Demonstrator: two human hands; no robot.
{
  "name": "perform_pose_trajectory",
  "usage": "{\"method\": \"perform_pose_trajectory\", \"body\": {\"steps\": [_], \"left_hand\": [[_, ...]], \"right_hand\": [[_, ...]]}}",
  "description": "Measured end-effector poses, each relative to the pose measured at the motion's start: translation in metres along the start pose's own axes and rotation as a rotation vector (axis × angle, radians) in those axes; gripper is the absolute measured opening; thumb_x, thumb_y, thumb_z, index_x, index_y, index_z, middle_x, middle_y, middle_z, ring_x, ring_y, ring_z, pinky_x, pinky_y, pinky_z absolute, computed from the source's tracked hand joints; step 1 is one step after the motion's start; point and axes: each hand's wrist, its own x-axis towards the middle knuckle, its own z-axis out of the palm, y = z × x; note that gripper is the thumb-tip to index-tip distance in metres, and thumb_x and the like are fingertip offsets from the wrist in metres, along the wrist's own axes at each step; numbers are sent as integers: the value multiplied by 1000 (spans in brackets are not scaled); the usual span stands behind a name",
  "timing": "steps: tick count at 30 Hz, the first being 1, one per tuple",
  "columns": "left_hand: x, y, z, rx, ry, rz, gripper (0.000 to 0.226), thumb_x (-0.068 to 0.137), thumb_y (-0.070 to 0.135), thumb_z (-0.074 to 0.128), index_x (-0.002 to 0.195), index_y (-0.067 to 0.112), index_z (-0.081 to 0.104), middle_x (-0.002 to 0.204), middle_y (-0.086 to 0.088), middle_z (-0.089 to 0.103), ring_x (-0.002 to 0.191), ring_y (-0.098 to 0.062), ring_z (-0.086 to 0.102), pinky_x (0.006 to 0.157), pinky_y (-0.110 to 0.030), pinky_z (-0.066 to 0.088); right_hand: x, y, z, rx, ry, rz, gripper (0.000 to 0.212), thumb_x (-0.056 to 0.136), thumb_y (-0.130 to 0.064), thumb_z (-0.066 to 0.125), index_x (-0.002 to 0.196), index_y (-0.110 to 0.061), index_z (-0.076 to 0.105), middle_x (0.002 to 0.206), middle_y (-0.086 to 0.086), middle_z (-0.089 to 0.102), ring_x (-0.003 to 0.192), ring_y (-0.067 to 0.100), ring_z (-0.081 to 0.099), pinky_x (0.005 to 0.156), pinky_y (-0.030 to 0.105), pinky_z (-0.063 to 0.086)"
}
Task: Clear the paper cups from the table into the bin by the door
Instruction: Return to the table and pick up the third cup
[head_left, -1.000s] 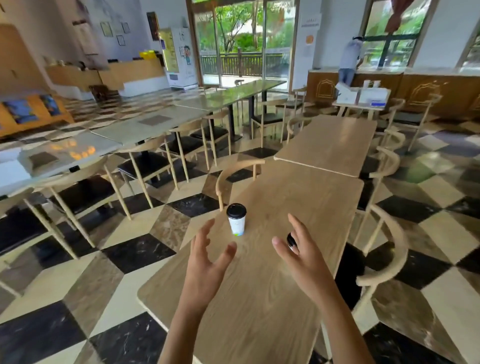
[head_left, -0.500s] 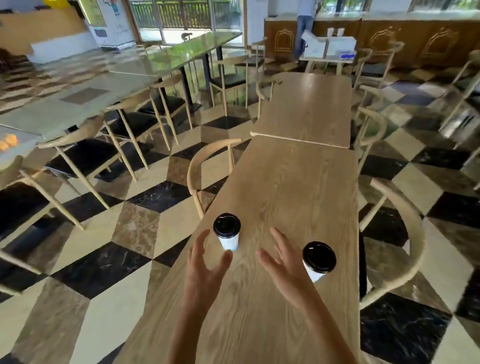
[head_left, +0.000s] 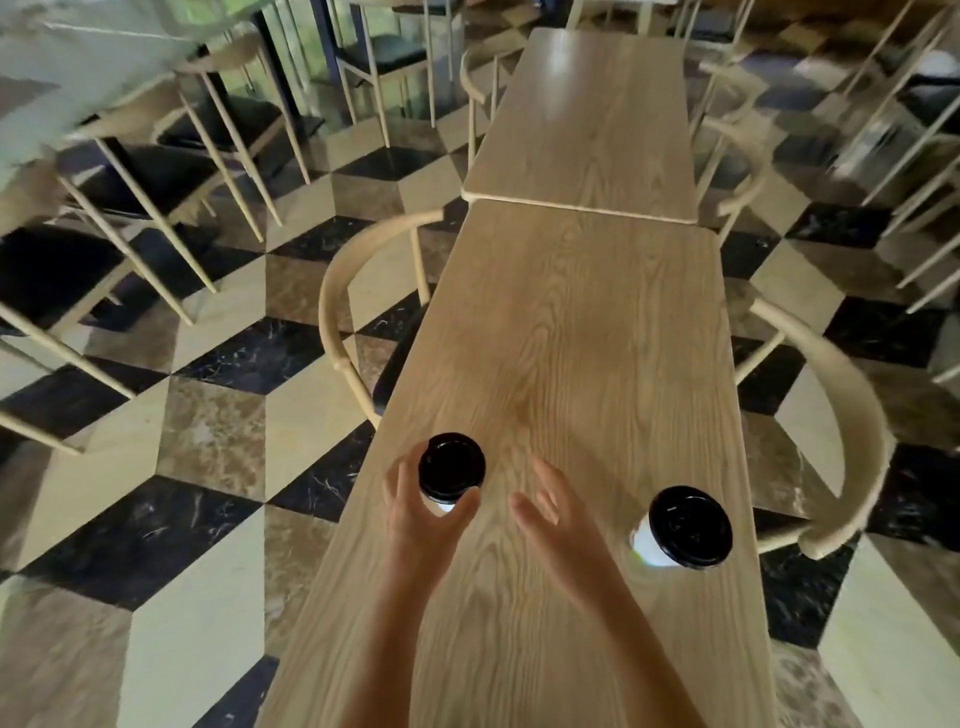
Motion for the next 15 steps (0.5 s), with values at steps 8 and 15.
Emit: {"method": "perform_pose_trajectory", "body": {"steps": [8, 15], "left_hand": [[25, -27, 29, -15, 20, -95, 85, 71, 22, 87, 144, 23, 44, 129, 3, 42, 118, -14, 45, 94, -31, 40], [30, -27, 30, -12, 58, -110, 80, 70, 20, 87, 140, 22, 48, 122, 9, 45, 111, -9, 46, 82, -10, 32]], "right_hand": [[18, 8, 7, 14, -3, 46, 66, 95, -45, 54, 153, -33, 26, 160, -9, 29, 147, 10, 28, 119, 37, 29], [22, 8, 10, 14, 14, 69, 68, 94, -47, 54, 154, -31, 25, 161, -9, 29, 147, 10, 27, 120, 40, 27]]}}
